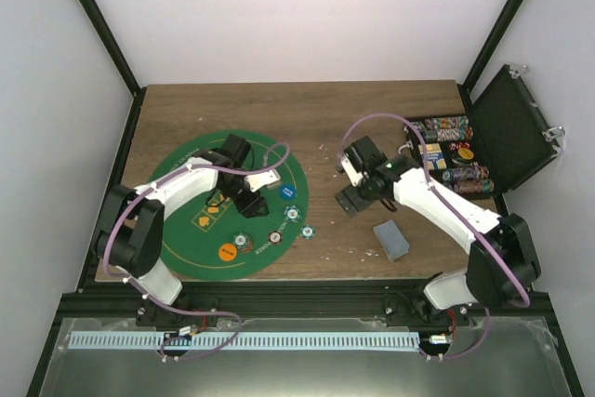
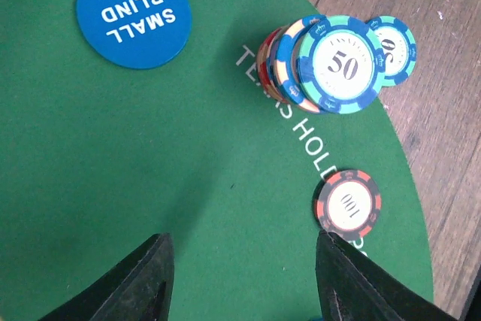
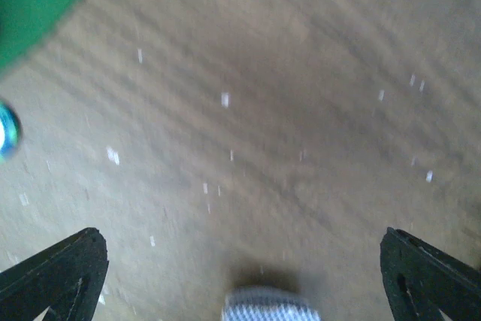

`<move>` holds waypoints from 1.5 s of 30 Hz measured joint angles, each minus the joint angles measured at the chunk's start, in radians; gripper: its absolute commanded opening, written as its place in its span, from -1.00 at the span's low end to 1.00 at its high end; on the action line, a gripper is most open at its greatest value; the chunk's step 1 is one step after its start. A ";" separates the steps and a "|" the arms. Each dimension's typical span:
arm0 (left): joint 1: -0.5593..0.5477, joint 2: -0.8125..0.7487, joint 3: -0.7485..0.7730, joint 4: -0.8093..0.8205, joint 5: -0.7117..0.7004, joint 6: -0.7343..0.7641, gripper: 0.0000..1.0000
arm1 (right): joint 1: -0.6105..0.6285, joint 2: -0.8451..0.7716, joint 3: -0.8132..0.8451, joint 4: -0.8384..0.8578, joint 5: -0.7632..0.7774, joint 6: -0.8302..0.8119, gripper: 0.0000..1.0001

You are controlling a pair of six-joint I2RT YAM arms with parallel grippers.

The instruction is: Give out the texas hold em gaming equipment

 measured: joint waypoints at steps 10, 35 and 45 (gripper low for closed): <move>0.026 -0.027 -0.004 -0.031 -0.005 0.015 0.21 | -0.001 -0.154 -0.283 -0.124 0.006 -0.172 1.00; 0.026 -0.044 -0.008 -0.041 -0.008 0.019 0.24 | -0.121 -0.137 -0.380 -0.101 -0.023 -0.203 1.00; 0.026 -0.044 -0.008 -0.044 -0.009 0.019 0.24 | -0.126 -0.048 -0.382 -0.064 -0.084 -0.229 1.00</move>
